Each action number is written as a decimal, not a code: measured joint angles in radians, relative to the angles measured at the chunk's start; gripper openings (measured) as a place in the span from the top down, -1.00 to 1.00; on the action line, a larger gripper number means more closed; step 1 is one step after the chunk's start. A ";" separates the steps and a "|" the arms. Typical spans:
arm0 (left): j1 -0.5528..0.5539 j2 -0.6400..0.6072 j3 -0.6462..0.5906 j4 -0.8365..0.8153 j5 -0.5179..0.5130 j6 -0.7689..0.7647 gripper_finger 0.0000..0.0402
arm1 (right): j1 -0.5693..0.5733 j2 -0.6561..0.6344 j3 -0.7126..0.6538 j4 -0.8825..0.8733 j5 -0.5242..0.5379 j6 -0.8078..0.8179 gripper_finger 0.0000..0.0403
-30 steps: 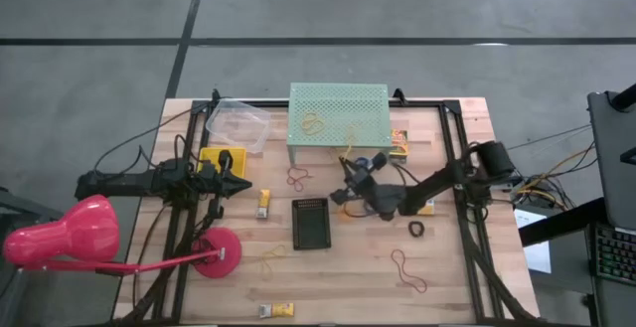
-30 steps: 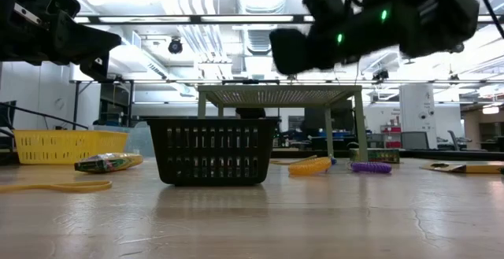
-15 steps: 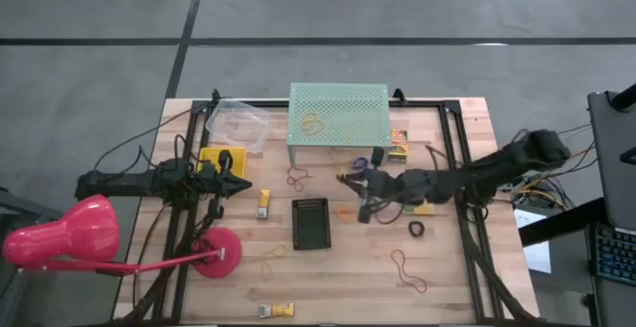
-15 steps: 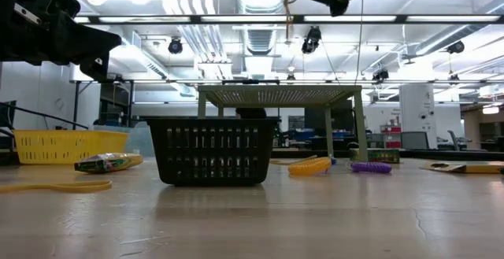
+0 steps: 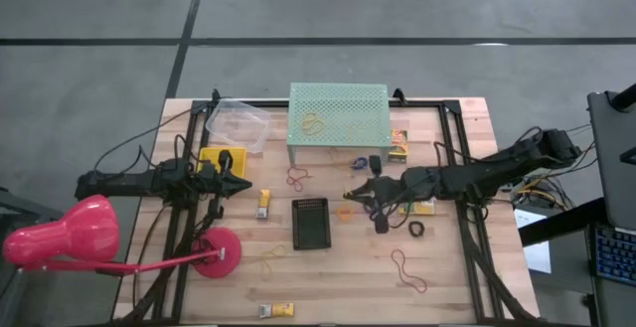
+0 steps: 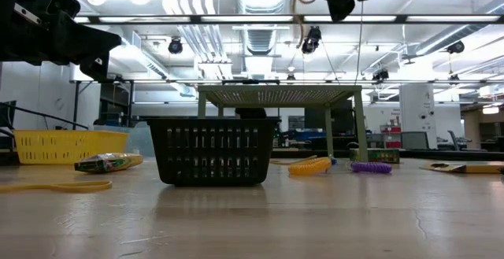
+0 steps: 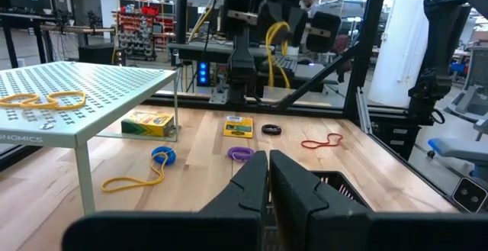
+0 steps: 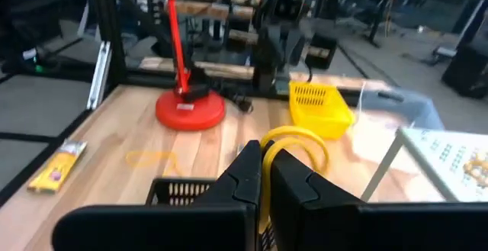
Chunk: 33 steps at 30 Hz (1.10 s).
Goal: Pick & Place Office Desk Supplies
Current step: Put the yellow rubber band from the shelf into the black bin
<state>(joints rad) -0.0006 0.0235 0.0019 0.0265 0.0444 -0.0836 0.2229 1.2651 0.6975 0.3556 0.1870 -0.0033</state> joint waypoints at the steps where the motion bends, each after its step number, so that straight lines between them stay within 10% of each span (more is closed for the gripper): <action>1: 0.000 0.000 0.000 0.000 0.000 0.000 0.88 | -0.001 0.008 0.000 -0.002 -0.011 0.002 0.96; 16: 0.000 0.000 0.000 0.000 0.000 0.000 0.88 | 0.002 0.225 0.126 -0.003 -0.111 0.091 0.96; 33: 0.000 0.023 0.000 -0.003 0.000 0.000 0.88 | 0.004 0.588 0.649 -0.521 -0.109 0.227 0.96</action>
<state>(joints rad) -0.0003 0.0460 0.0019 0.0232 0.0445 -0.0837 0.2264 1.8535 1.3469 -0.1650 0.0784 0.2236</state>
